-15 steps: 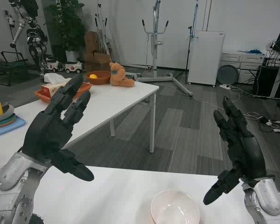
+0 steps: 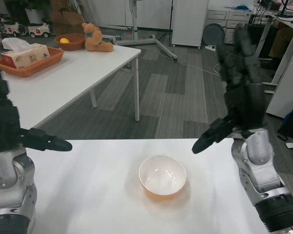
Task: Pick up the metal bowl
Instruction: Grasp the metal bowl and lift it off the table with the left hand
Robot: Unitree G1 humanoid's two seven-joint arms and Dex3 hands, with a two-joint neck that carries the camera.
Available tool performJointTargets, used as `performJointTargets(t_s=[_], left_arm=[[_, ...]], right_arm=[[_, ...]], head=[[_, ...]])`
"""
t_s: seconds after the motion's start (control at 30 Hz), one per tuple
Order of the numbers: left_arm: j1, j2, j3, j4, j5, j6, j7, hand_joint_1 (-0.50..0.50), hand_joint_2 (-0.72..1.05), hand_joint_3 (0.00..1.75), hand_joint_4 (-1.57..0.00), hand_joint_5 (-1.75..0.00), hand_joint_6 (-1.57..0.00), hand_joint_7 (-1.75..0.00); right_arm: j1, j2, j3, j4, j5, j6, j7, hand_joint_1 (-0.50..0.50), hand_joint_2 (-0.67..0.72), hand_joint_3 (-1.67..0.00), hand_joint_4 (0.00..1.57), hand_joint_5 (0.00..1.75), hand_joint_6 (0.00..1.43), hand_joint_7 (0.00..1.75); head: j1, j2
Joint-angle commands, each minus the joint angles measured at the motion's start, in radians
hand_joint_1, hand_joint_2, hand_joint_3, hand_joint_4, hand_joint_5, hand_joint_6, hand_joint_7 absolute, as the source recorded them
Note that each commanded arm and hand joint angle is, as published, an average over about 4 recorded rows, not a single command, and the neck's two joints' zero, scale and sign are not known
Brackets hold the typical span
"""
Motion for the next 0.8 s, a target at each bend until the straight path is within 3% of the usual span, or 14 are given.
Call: performJointTargets(t_s=[0.03, 0.5, 0.63, 0.8], left_arm=[[-0.036, -0.02, -0.009, 0.06, 0.014, -0.156, 0.101, -0.5, -0.64, 0.0, 0.0, 0.0, 0.0, 0.0], [-0.034, -0.02, -0.012, 0.058, 0.014, -0.149, 0.1, -0.5, -0.64, 0.0, 0.0, 0.0, 0.0, 0.0], [-0.028, -0.017, -0.01, 0.052, 0.012, -0.132, 0.092, -0.5, -0.64, 0.02, 0.0, 0.0, 0.0, 0.0], [-0.003, 0.013, 0.002, -0.042, -0.037, 0.038, -0.034, -0.5, -0.64, 0.0, 0.0, 0.0, 0.0, 0.0]], right_arm=[[0.023, 0.01, -0.062, -0.077, 0.002, -0.073, -0.042, -0.46, 0.66, 0.0, 0.0, 0.0, 0.0, 0.0], [0.027, 0.013, -0.06, -0.07, 0.004, -0.073, -0.043, -0.46, 0.66, 0.0, 0.0, 0.0, 0.0, 0.0], [0.027, 0.015, -0.057, -0.059, 0.004, -0.073, -0.043, -0.46, 0.66, 0.0, 0.0, 0.0, 0.0, 0.0], [0.025, 0.016, -0.053, -0.02, 0.005, -0.072, -0.043, -0.46, 0.66, 0.0, 0.0, 0.0, 0.0, 0.0]], head=[[0.0, -0.009], [0.0, -0.038], [0.038, -0.068], [0.174, -0.107]])
